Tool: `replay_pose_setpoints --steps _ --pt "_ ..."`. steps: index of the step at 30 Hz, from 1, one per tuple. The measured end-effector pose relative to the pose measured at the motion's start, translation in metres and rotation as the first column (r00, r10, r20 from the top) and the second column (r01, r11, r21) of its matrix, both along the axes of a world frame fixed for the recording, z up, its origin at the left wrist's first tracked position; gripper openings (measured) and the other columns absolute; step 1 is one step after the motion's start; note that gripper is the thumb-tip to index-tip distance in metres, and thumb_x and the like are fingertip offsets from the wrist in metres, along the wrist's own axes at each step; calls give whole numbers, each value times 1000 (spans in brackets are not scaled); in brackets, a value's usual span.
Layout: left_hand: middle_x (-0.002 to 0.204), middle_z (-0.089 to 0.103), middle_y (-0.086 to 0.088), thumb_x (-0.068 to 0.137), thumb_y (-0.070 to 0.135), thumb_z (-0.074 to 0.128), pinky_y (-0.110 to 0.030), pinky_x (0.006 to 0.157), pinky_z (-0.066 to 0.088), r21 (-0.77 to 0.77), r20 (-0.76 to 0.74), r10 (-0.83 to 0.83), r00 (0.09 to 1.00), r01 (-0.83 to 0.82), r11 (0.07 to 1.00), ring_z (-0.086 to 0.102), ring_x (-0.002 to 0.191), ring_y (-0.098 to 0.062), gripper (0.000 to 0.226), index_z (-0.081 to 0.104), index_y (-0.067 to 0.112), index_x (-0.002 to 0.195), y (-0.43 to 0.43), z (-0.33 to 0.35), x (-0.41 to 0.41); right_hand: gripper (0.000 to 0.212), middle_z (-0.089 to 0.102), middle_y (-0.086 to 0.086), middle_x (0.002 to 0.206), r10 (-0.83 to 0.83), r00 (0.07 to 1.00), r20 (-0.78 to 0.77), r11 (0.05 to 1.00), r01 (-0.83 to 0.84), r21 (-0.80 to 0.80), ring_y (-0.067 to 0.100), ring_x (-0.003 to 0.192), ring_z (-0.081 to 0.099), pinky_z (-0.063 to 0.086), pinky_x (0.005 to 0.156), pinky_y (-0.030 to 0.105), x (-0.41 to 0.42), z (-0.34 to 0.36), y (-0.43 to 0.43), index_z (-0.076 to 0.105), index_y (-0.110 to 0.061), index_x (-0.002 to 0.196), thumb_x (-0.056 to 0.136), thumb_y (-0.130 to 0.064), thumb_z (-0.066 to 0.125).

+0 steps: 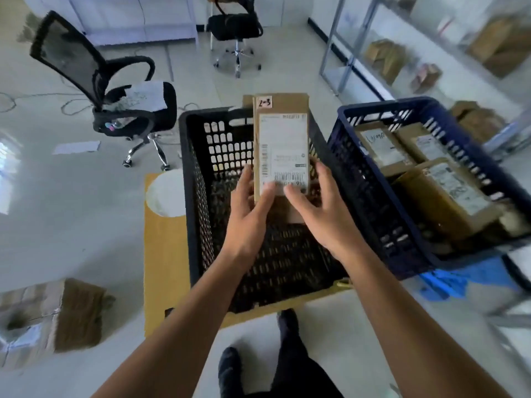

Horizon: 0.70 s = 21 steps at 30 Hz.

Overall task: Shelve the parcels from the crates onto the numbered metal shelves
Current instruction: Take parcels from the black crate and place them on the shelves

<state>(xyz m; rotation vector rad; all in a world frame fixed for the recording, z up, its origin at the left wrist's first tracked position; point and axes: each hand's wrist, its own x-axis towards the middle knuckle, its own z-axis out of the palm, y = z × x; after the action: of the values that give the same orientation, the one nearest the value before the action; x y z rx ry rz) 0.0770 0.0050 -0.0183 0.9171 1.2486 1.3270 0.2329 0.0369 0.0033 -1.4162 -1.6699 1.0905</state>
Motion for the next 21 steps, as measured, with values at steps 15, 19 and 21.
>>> replay_pose_setpoints --steps 15,19,21 --pt "147 35 9 95 59 56 -51 112 46 128 -139 -661 737 675 726 39 144 -16 72 19 55 157 -131 37 186 74 56 -25 143 -643 755 -128 746 655 118 -4 129 56 56 98 23 163 41 -237 29 -55 155 91 -65 66" --pt "155 40 -4 87 60 65 -53 102 54 129 -76 -814 576 815 565 52 138 -28 74 29 59 151 -192 37 267 70 58 -22 137 -763 622 -174 620 781 75 -1 120 63 60 88 24 230 29 -322 27 -63 150 91 -64 64" --pt "153 46 2 87 62 64 -48 102 56 121 -94 -866 491 869 480 57 133 -21 72 29 60 150 -233 35 311 67 59 -20 136 -795 557 -241 565 824 37 1 119 65 61 84 24 265 25 -373 28 -69 146 91 -65 66"
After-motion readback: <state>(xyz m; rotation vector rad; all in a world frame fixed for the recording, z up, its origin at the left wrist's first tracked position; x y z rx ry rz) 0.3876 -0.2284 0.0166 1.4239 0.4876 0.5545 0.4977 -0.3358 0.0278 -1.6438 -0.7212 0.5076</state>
